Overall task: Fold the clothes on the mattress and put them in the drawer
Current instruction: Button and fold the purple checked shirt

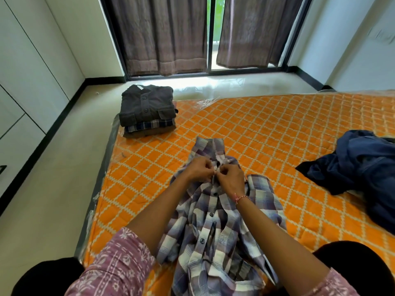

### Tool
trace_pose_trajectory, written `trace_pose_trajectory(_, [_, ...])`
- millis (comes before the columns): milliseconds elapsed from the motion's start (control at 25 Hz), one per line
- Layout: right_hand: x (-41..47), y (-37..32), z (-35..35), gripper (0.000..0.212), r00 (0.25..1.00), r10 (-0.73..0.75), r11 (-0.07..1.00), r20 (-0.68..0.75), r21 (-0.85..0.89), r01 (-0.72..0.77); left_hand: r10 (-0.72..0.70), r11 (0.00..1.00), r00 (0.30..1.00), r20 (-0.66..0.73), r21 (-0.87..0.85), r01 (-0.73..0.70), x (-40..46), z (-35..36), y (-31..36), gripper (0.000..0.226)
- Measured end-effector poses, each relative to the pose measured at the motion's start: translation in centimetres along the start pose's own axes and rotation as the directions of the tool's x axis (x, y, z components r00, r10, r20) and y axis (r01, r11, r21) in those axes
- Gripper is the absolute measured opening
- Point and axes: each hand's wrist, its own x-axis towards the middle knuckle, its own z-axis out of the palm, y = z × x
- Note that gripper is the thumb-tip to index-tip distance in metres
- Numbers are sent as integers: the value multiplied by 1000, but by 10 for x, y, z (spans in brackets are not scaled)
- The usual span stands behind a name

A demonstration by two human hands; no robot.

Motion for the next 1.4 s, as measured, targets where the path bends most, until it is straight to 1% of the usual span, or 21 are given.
trace_pose_trajectory(80, [1,2,-2,45,999,25,990,39,141,-30,52,999,999,9,-5,-52,-6,-5,1,22])
trace_pose_trajectory(160, [0,1,-3,44,998,59,973,18,220,-62,71,996,997,-38,-53,-73,-9,-5,0,24])
trace_pose_trajectory(240, [-2,-1,-3,41,997,79,972,-19,225,-73,78,988,993,-84,-128,-88,-10,-3,-1,26])
trace_pose_trajectory(320, [-3,-2,-4,37,996,74,976,-49,211,-62,84,984,992,-97,-149,-98,-10,0,-3,23])
trace_pose_trajectory(440, [-6,-4,-9,25,999,40,978,-32,207,-33,99,981,990,-101,-157,-115,-12,2,-5,13])
trace_pose_trajectory(560, [-6,-2,-11,27,999,33,984,-13,173,-30,79,968,992,-95,-229,-99,-14,5,-7,17])
trace_pose_trajectory(600, [-5,-1,-11,26,998,55,979,-15,197,-51,67,963,993,-96,-256,-90,-15,6,-7,21])
trace_pose_trajectory(720, [-6,-2,-13,21,990,140,921,13,366,-135,39,944,996,-80,-325,-64,-15,6,-6,27])
trace_pose_trajectory(800, [-7,-5,-15,22,992,125,927,19,355,-124,33,938,998,-60,-343,-51,-15,5,-5,27])
trace_pose_trajectory(880, [-6,-6,-14,21,995,97,947,23,306,-100,25,934,998,-52,-356,-42,-15,5,-6,27])
trace_pose_trajectory(1000, [-3,-5,-14,32,998,60,975,30,213,-65,7,907,998,-64,-420,-33,-14,8,-12,23])
trace_pose_trajectory(1120, [-3,-7,-15,41,1000,8,988,17,152,-11,-14,894,991,-134,-446,-48,-16,15,-11,17])
trace_pose_trajectory(1200, [-2,-8,-15,37,1000,-19,996,13,91,18,-35,899,980,-196,-435,-55,-18,20,-7,13])
trace_pose_trajectory(1240, [-2,-9,-16,33,1000,-13,996,23,85,11,-38,900,974,-222,-432,-64,-19,22,-6,12])
trace_pose_trajectory(1280, [-1,-8,-17,29,999,4,993,42,114,-9,-39,900,968,-246,-429,-73,-19,23,-7,11])
trace_pose_trajectory(1360, [2,-5,-21,26,990,68,970,126,225,-96,-46,896,959,-280,-435,-84,-18,22,-8,10])
trace_pose_trajectory(1400, [3,-3,-23,25,983,78,957,167,262,-120,-53,889,957,-285,-450,-84,-17,22,-8,9])
